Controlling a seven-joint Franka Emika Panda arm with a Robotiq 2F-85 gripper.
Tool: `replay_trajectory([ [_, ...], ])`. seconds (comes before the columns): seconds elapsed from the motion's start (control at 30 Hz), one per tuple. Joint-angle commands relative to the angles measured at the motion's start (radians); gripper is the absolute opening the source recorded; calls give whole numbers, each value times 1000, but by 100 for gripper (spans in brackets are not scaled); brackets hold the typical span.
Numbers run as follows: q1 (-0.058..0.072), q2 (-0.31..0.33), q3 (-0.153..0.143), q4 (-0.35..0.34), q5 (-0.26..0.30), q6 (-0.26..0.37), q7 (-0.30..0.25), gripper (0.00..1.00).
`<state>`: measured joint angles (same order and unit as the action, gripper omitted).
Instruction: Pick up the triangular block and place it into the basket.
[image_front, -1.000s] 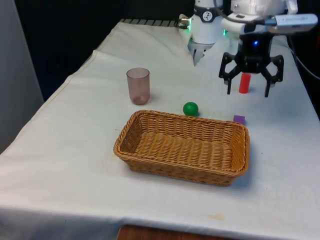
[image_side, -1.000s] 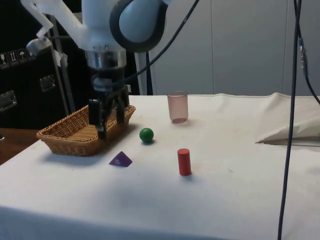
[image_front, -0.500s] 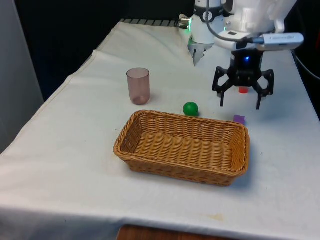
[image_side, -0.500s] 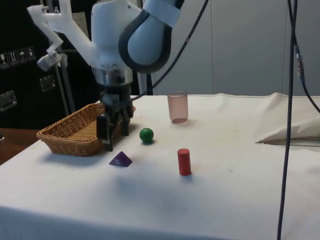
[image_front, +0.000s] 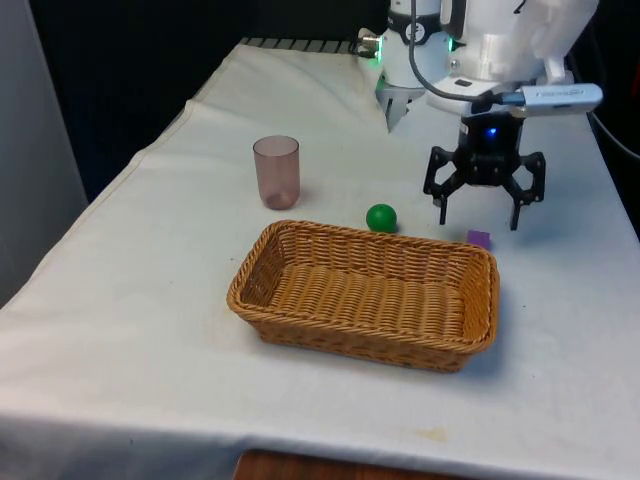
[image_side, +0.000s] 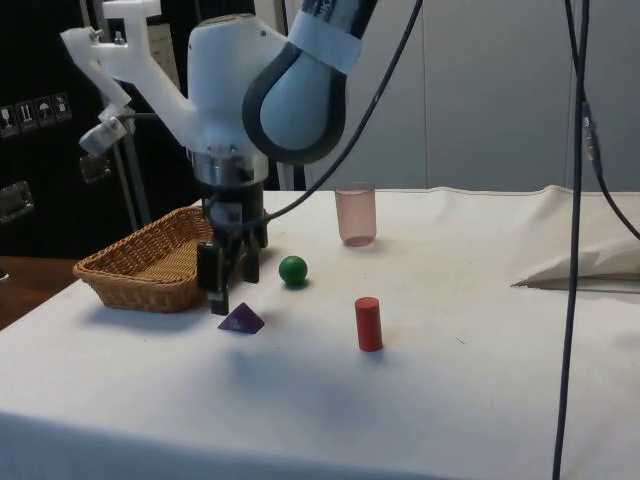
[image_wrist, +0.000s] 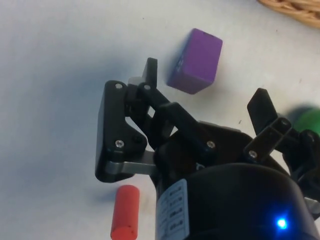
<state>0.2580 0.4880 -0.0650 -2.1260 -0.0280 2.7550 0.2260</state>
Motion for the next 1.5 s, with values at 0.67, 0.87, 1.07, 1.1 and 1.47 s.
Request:
replay_trajectory([
  [0.67, 10, 22, 11, 2, 0, 0, 25, 99],
  [0.87, 16, 29, 3, 4, -6, 9, 33, 70],
  [1.07, 16, 30, 3, 4, -6, 9, 34, 38],
  [1.1, 16, 30, 3, 4, -6, 9, 34, 33],
  [1.47, 16, 15, 4, 1, -4, -8, 36, 33],
])
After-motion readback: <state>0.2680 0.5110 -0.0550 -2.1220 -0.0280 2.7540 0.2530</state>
